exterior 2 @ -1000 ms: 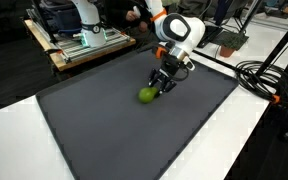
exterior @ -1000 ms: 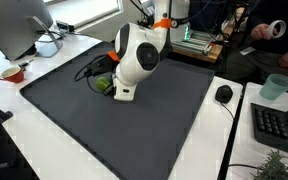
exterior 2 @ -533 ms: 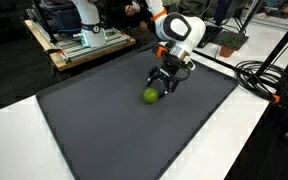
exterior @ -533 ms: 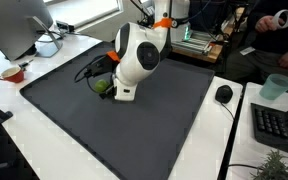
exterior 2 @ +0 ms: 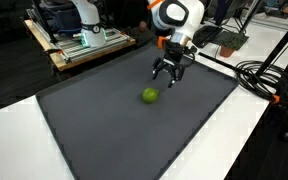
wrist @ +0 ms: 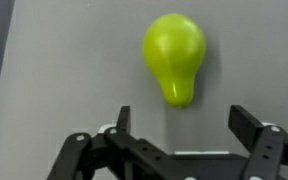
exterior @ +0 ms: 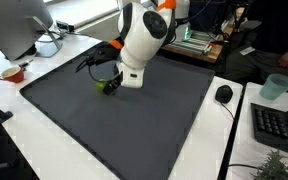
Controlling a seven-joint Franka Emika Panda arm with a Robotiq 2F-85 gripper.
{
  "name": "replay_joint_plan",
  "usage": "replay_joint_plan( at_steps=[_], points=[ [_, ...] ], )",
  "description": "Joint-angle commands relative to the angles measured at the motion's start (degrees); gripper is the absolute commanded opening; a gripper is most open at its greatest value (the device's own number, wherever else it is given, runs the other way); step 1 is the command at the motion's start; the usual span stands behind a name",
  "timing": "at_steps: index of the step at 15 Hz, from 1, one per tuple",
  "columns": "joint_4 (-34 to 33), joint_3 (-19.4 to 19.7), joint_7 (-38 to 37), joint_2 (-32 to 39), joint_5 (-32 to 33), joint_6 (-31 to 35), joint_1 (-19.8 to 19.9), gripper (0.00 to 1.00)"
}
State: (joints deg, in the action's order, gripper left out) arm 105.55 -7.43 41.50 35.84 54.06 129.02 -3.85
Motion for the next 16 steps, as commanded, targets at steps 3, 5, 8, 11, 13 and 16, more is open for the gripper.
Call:
replay_joint_plan(
  at_steps=[3, 5, 8, 11, 13, 16],
  points=[
    [20.23, -1.13, 4.77, -17.18, 2.92, 19.27, 3.19, 1.00],
    [26.41, -0.40, 4.47, -22.44, 5.26, 27.16, 3.40, 1.00],
    [36.01, -0.78, 4.70, -30.81, 1.42, 39.97, 5.21, 1.00],
    [45.47, -4.65, 7.95, -38.14, -14.63, 43.88, 8.66, 1.00],
    [49.73, -5.16, 8.18, -41.82, -23.76, 44.32, 8.02, 1.00],
    [55.20, -2.04, 7.45, -48.12, -37.47, 44.04, 1.84, 1.00]
  ],
)
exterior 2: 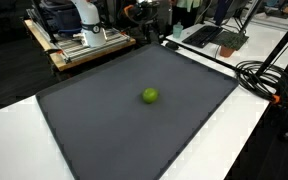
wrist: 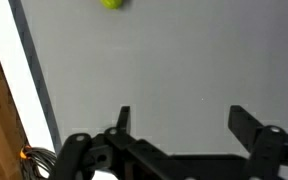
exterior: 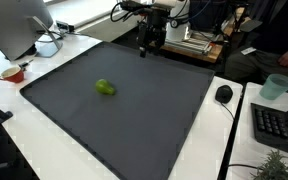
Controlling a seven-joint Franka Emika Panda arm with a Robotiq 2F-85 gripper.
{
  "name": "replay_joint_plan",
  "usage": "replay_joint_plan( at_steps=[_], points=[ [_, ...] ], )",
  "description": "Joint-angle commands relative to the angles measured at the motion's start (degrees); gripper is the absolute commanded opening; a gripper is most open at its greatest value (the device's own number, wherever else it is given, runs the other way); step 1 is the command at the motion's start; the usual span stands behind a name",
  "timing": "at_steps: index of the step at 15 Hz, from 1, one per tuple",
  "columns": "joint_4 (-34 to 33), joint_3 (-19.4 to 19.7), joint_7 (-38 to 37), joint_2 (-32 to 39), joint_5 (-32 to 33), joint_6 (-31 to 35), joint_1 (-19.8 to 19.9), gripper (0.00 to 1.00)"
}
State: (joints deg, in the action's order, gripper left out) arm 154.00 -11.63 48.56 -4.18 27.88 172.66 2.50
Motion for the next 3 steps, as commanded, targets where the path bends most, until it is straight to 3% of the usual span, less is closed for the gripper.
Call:
replay_joint_plan(
  at_steps=[1, 3],
  points=[
    [1.70, 3.01, -0.56, -1.76, -3.67, -0.15, -3.73, 1.00],
    [2.71, 3.57, -0.72, -3.15, -4.28, -0.20, -5.01, 1.00]
  ],
)
